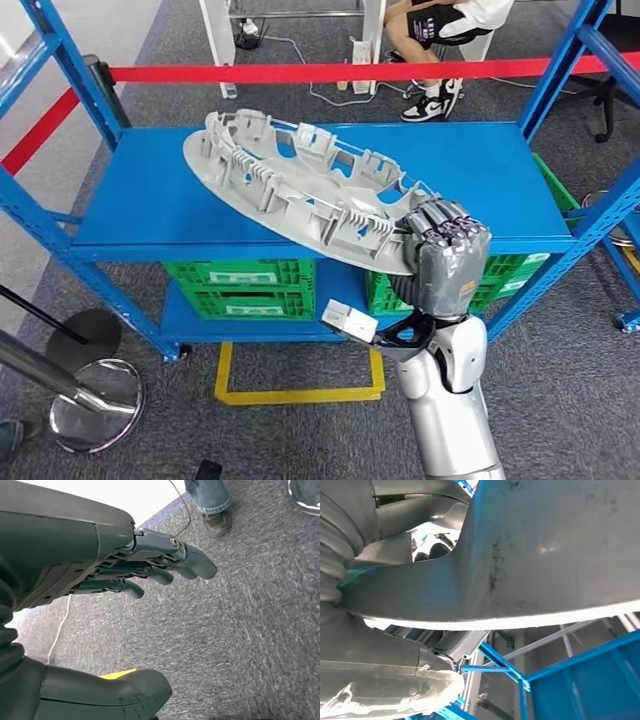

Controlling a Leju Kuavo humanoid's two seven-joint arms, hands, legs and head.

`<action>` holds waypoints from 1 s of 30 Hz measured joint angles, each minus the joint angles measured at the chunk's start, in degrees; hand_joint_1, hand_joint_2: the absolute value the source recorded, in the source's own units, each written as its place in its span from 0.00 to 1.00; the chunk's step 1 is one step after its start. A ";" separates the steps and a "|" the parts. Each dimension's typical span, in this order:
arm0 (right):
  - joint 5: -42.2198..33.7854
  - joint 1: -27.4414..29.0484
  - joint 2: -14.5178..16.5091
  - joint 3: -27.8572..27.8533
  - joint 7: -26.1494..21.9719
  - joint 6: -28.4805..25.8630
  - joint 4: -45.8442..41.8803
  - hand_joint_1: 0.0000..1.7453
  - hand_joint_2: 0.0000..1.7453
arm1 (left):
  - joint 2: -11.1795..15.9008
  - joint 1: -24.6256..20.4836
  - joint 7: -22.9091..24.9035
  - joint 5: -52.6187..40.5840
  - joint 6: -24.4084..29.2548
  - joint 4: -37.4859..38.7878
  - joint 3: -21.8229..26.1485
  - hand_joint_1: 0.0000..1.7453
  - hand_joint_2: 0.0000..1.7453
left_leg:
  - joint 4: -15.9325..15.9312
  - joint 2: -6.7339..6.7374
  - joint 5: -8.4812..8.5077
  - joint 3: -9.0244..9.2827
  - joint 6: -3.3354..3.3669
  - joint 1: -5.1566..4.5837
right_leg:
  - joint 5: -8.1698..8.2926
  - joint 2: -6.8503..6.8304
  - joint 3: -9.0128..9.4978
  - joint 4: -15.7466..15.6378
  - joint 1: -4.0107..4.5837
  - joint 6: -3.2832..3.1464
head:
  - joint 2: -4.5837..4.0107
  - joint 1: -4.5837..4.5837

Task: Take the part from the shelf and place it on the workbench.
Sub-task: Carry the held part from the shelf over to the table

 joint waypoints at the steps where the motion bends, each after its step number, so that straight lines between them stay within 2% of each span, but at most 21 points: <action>1: -0.02 -0.09 0.00 -0.07 0.01 0.00 0.20 1.00 1.00 | -0.01 0.00 0.02 0.01 -0.03 0.00 0.04 0.00 1.00 | -0.15 -0.04 0.26 -0.29 0.44 -0.11 | 0.41 -0.04 -0.14 -0.10 -0.04 0.44 | 0.00 0.02; 3: -0.05 -0.14 0.00 -0.20 0.01 0.00 0.54 1.00 1.00 | -0.05 0.00 0.05 0.02 -0.08 0.01 0.16 0.00 1.00 | -0.36 0.05 1.07 -0.98 1.53 -0.12 | -0.17 -0.01 -0.76 0.30 -0.23 1.09 | 0.00 0.04; 4: -0.07 -0.16 0.00 -0.25 0.01 0.00 0.69 1.00 1.00 | -0.08 -0.02 0.05 0.02 -0.09 0.01 0.20 0.00 1.00 | -0.49 0.11 1.58 -1.43 2.12 -0.10 | -1.71 0.07 -1.43 1.64 -0.29 1.30 | 0.00 0.11; 5: -0.08 -0.18 0.00 -0.30 0.01 0.00 0.84 1.00 1.00 | -0.10 -0.04 0.05 0.02 -0.09 0.02 0.23 0.00 1.00 | -0.57 0.17 2.13 -2.01 2.59 -0.11 | -4.16 0.17 -2.47 4.33 -0.31 1.40 | 0.00 0.19; 7: -0.11 -0.20 0.00 -0.35 0.01 0.00 1.19 1.00 1.00 | -0.11 -0.04 0.06 0.02 -0.10 0.02 0.28 0.00 1.00 | -0.52 0.17 3.20 -3.43 3.12 -0.43 | -9.16 0.28 -4.73 12.00 -0.19 1.47 | 0.00 0.27; 8: -0.12 -0.20 0.00 -0.37 0.01 0.00 1.38 1.00 1.00 | -0.11 -0.04 0.08 0.02 -0.10 0.02 0.32 0.00 1.00 | -0.49 0.16 3.75 -4.17 3.25 -0.63 | -10.37 0.31 -5.28 15.06 -0.11 1.41 | 0.00 0.26; 9: -0.13 -0.21 0.00 -0.40 0.01 0.00 1.60 1.00 1.00 | -0.11 -0.03 0.10 0.04 -0.10 0.02 0.37 0.00 1.00 | -0.45 0.15 4.26 -4.87 3.33 -0.84 | -10.30 0.32 -4.98 16.29 -0.02 1.26 | 0.00 0.26; 10: -0.13 -0.22 0.00 -0.43 0.01 0.00 1.82 1.00 1.00 | -0.11 -0.03 0.12 0.05 -0.11 0.02 0.43 0.00 1.00 | -0.43 0.12 4.74 -5.48 3.36 -1.03 | -9.18 0.33 -3.66 15.42 0.12 0.99 | 0.00 0.25; 12: -0.10 -0.33 0.01 -0.47 0.05 0.00 2.26 1.00 1.00 | -0.15 -0.03 0.14 0.09 -0.13 0.02 0.63 0.00 1.00 | -0.39 0.02 5.63 -6.43 3.30 -1.35 | -6.41 0.37 1.59 8.39 0.63 -0.02 | 0.00 0.24; 14: -0.04 -0.57 0.07 -0.48 0.14 0.00 2.62 1.00 1.00 | -0.23 -0.04 0.14 0.12 -0.20 0.02 0.84 0.00 1.00 | -0.31 0.02 6.54 -7.17 2.95 -1.58 | -5.77 0.37 6.64 0.70 1.14 -0.96 | 0.00 0.21; 16: 0.00 -0.86 0.15 -0.50 0.19 0.00 2.96 1.00 1.00 | -0.26 -0.05 0.14 0.17 -0.25 0.02 0.97 0.00 1.00 | -0.30 0.12 7.51 -7.74 2.36 -1.53 | -6.04 0.40 8.02 -2.09 1.44 -1.31 | 0.00 0.20; 18: 0.06 -1.06 0.24 -0.55 0.27 0.00 3.38 1.00 1.00 | -0.16 -0.04 0.14 0.20 -0.23 0.02 1.14 0.00 1.00 | -0.07 0.11 7.49 -8.27 1.69 -1.43 | -5.11 0.26 7.24 -2.57 1.21 -1.78 | 0.00 0.24; 19: 0.20 -1.16 0.30 -0.56 0.36 0.00 3.60 1.00 1.00 | -0.12 -0.04 0.14 0.22 -0.20 0.02 1.23 0.00 1.00 | 0.93 0.08 6.05 -8.72 1.30 -1.35 | -4.41 0.12 6.76 -2.77 1.03 -2.16 | 0.00 0.19; 20: 0.38 -1.26 0.36 -0.57 0.50 0.00 3.81 1.00 1.00 | -0.07 -0.03 0.14 0.24 -0.16 0.02 1.32 0.00 1.00 | 2.94 0.05 3.67 -9.39 0.88 -1.20 | -3.71 -0.02 6.19 -2.95 0.83 -2.44 | 0.00 0.15; 22: 0.82 -1.43 0.42 -0.53 0.97 0.00 4.19 1.00 1.00 | -0.02 -0.05 0.14 0.31 -0.11 0.02 1.43 0.00 1.00 | 9.72 0.05 -1.86 -11.04 -0.01 -0.58 | -2.47 -0.18 4.88 -2.84 0.85 -2.71 | 0.00 0.05; 23: 1.03 -1.49 0.43 -0.44 1.33 0.00 4.44 1.00 1.00 | 0.01 -0.05 0.14 0.40 -0.08 0.02 1.52 0.00 1.00 | 13.00 0.05 -3.26 -11.54 -0.42 -0.25 | -1.92 -0.24 4.09 -2.72 0.84 -2.63 | 0.00 0.04; 24: 1.24 -1.60 0.44 -0.27 1.77 0.00 4.74 1.00 1.00 | 0.03 -0.06 0.14 0.52 -0.03 0.02 1.64 0.00 1.00 | 15.08 0.06 -3.35 -11.46 -0.81 0.06 | -1.40 -0.29 3.23 -2.50 0.79 -2.49 | 0.00 0.07; 25: 1.47 -1.79 0.46 -0.02 2.29 0.00 5.09 1.00 1.00 | 0.05 -0.09 0.14 0.69 0.02 0.02 1.80 0.00 1.00 | 15.42 0.08 -2.31 -10.58 -1.16 0.37 | -0.95 -0.33 2.32 -2.17 0.68 -2.28 | 0.00 0.04; 27: 1.97 -2.34 0.59 0.78 3.58 0.00 5.85 1.00 1.00 | 0.10 -0.21 0.14 1.06 0.11 0.02 2.18 0.00 1.00 | 10.47 0.11 0.45 -6.16 -1.80 0.98 | -0.28 -0.34 0.59 -1.15 0.38 -1.69 | 0.00 0.03; 29: 2.52 -3.10 0.78 1.95 5.08 0.00 6.55 1.00 1.00 | 0.09 -0.44 0.15 1.30 0.14 0.02 2.53 0.00 1.00 | 3.55 0.05 0.40 -1.54 -1.81 1.09 | 0.27 -0.30 -0.84 -0.04 0.32 -0.92 | 0.00 -0.03; 30: 2.76 -3.46 0.85 2.62 5.76 0.00 6.89 1.00 1.00 | 0.07 -0.54 0.15 1.37 0.16 0.02 2.66 0.00 1.00 | 1.57 0.01 -0.17 -0.52 -1.43 0.97 | 0.66 -0.30 -1.33 0.25 0.35 -0.49 | 0.00 -0.06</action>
